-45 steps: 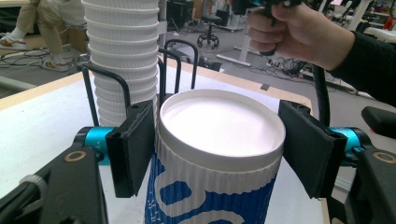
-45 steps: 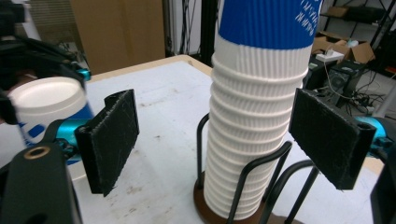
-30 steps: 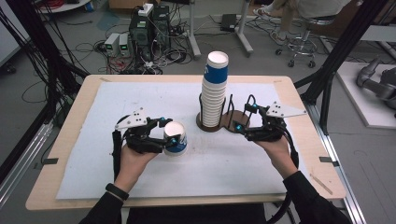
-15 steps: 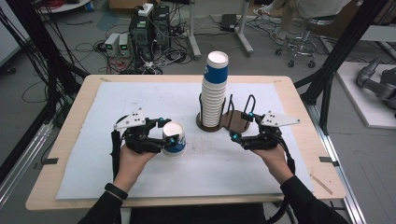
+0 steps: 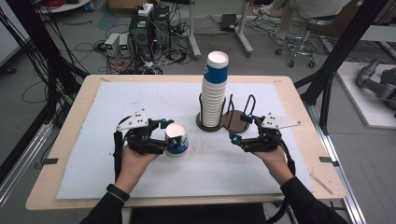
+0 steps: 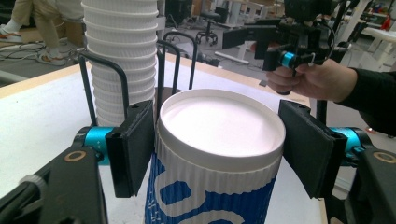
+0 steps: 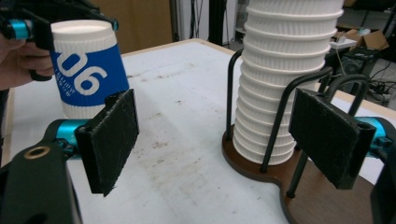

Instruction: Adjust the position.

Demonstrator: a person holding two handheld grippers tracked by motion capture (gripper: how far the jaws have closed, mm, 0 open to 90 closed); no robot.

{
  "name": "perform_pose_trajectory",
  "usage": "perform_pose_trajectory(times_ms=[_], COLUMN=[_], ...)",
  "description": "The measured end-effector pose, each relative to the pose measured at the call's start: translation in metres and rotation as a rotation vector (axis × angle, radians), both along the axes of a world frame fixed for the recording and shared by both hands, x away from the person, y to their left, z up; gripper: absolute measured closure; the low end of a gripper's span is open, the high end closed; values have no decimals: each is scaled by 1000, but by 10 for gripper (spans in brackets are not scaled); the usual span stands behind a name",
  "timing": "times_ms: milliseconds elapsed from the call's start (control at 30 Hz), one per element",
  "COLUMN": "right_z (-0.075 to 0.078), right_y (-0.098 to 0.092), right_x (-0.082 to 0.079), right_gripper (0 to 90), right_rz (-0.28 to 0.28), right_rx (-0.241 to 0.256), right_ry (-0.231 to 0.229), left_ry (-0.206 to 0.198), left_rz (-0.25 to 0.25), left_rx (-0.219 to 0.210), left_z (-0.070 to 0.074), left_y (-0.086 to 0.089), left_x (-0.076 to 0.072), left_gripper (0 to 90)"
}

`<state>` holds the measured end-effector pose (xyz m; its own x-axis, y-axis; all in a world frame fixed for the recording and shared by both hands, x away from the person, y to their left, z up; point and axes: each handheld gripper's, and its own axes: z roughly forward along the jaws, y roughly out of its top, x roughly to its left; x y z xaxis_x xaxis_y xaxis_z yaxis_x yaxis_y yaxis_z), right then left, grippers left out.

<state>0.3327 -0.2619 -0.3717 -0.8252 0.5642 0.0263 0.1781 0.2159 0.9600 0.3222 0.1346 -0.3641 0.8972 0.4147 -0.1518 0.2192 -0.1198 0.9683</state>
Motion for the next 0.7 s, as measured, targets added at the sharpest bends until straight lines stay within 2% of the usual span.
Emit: perform_pose_trajectory(times_ms=[167,267,367,467,700], right_z=[-2,-3,-4,-5,-9], right_y=[5,7,10,14,30], right_x=[-2,-2,-3,-4,-10], right_gripper=[165,165,165,165,164], right_rz=[45,78,119,181,280], right_rx=[-10,-6,0,-2,-19], right_ry=[3,1,8,27,43], left_ry=[1,8,10,-4,-10], left_rz=[-7,-13,-18,-23,-51], left_rx=[-4,10,11,12,-21], left_z=[-1,-3,-4,-2,2], left_y=[-2,-4,-8,-11,-19], left_x=[-1,-2,-4,-7,-9], left_gripper=[294,294,294,294,295])
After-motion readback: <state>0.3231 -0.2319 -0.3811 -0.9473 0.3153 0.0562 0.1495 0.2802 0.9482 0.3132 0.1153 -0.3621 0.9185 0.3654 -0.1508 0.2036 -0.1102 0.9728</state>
